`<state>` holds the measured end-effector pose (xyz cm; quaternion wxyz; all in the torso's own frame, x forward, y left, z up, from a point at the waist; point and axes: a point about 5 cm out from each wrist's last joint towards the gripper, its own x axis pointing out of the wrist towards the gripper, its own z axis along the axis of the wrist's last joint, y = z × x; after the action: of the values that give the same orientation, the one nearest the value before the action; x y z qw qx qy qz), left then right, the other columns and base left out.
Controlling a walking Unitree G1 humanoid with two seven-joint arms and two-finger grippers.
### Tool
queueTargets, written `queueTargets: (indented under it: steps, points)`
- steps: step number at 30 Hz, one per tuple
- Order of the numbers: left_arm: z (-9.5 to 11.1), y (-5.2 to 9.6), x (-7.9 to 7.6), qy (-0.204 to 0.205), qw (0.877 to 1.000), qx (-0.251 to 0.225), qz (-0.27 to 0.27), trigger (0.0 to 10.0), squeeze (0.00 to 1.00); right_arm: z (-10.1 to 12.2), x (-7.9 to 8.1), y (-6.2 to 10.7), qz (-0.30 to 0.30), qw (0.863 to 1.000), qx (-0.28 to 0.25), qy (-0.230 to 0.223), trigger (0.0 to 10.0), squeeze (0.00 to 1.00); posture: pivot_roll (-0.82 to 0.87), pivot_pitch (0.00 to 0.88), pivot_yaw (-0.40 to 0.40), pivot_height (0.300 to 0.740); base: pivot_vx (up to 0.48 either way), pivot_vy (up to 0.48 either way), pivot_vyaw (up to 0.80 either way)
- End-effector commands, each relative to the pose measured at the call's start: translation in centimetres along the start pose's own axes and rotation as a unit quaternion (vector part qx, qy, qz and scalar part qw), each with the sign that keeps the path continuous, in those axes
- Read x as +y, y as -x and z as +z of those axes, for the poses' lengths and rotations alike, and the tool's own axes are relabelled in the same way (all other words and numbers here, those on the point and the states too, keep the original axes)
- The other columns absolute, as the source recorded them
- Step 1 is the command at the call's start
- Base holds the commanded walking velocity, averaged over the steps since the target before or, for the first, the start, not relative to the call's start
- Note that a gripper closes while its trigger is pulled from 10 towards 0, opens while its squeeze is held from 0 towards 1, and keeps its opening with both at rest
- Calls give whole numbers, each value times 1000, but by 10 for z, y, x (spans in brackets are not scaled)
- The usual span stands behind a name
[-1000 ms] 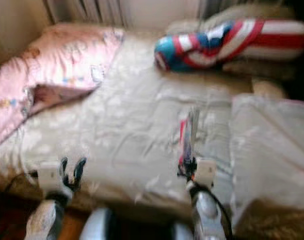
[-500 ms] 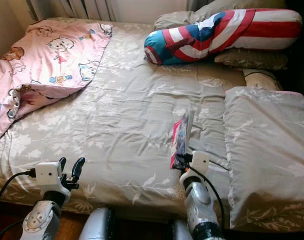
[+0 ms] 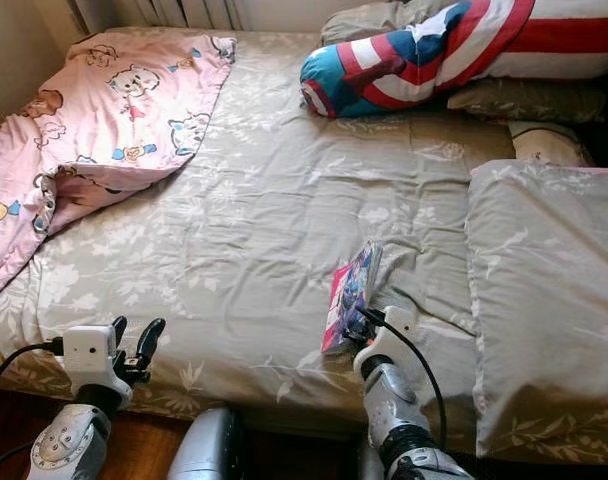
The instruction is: Clean up the room
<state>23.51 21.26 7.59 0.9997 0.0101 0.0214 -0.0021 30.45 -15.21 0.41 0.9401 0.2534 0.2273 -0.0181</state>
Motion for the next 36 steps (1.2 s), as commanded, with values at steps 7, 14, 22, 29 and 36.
queueTargets:
  steps: [7, 14, 22, 29, 36]
  points:
    - [0, 7, 5, -8, 1000, 15, -4, 10000, 0, -3, -25, 7, -47, 999, 12, 0, 10000, 0, 128, 252, 68, 656, 0, 0, 0]
    - [1, 9, 6, -11, 1000, 22, -8, 10000, 0, -10, -42, 13, -84, 996, 35, 9, 10000, 0, 139, 262, 84, 656, 0, 0, 0]
    - [1, 13, 6, -13, 999, 30, -11, 10000, 0, -6, -60, 18, -110, 992, 47, 38, 10000, 0, 140, 276, 93, 656, 0, 0, 0]
    - [1, 18, 4, -13, 999, 37, -13, 10000, 0, -6, -67, 22, -121, 989, 56, 69, 10000, 286, 144, 295, 96, 656, 0, 0, 0]
    - [1, 19, 4, -13, 999, 40, -12, 10000, 0, -7, -69, 23, -123, 987, 63, 85, 10000, 0, 149, 305, 97, 656, 0, 0, 0]
